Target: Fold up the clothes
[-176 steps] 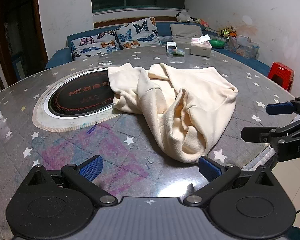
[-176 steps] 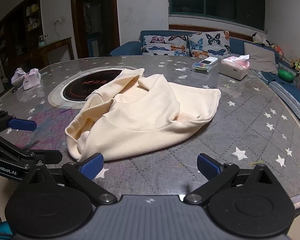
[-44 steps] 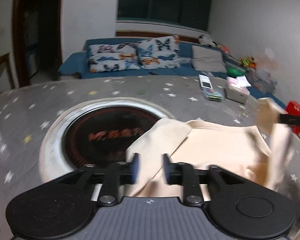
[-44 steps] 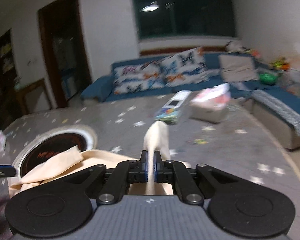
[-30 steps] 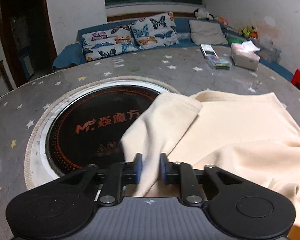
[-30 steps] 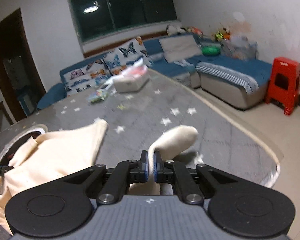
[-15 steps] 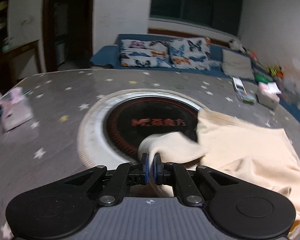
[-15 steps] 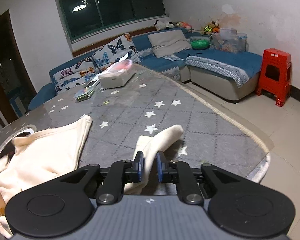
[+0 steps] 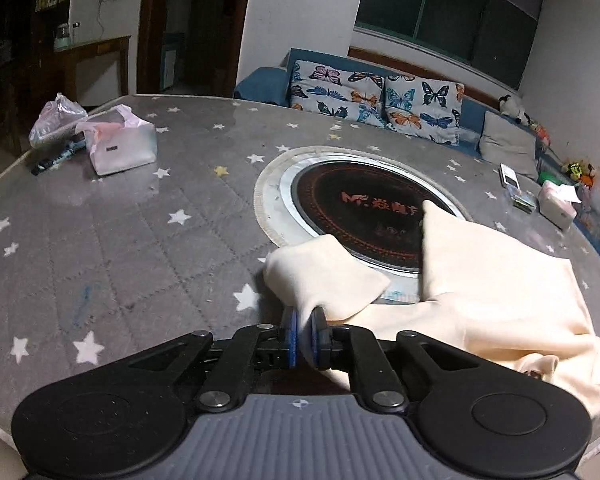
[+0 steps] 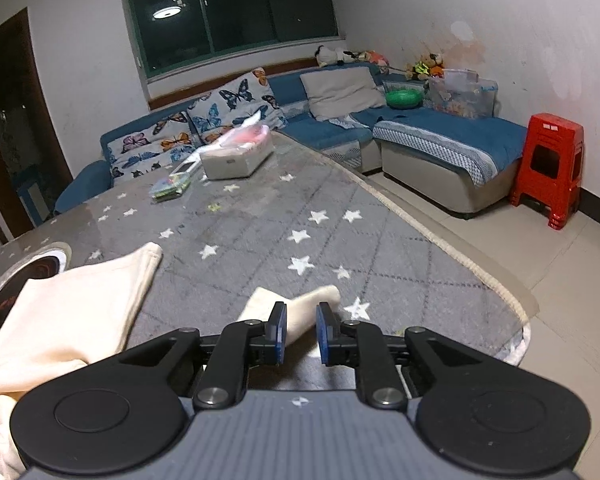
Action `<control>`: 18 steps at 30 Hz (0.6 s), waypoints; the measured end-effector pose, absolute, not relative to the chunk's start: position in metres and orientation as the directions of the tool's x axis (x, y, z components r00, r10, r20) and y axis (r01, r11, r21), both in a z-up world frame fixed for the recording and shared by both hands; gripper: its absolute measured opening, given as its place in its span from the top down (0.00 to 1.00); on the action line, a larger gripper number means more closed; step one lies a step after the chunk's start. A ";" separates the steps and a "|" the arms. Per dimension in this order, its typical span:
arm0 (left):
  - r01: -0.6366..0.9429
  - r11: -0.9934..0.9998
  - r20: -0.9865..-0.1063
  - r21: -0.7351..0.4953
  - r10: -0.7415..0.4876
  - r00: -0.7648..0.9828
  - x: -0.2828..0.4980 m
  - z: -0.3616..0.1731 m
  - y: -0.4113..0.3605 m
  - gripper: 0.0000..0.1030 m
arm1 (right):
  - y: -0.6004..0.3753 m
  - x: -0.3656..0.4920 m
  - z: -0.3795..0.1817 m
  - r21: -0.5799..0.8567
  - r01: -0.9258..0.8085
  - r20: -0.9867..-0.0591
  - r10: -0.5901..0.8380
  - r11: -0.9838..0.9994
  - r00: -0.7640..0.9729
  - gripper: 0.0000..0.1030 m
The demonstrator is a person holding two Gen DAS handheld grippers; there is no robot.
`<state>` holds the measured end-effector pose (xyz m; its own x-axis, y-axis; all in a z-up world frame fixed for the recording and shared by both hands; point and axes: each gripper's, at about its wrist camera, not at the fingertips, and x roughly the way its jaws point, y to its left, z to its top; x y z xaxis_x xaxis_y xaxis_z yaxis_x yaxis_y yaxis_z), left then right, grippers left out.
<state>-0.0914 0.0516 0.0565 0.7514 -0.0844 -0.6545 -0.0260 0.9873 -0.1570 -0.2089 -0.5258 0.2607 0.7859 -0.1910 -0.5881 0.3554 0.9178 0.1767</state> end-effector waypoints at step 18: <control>0.259 0.964 -0.671 -0.054 -0.227 0.706 0.031 0.050 -0.073 0.64 | -0.453 -0.095 0.266 0.199 -0.013 -0.632 0.138 0.980 0.762 0.80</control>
<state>0.0311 -0.0726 0.0501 0.7060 -0.2268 -0.6710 0.2588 0.9644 -0.0536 -0.0953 -0.4530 0.2657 0.7622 0.1384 -0.6324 -0.0131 0.9800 0.1987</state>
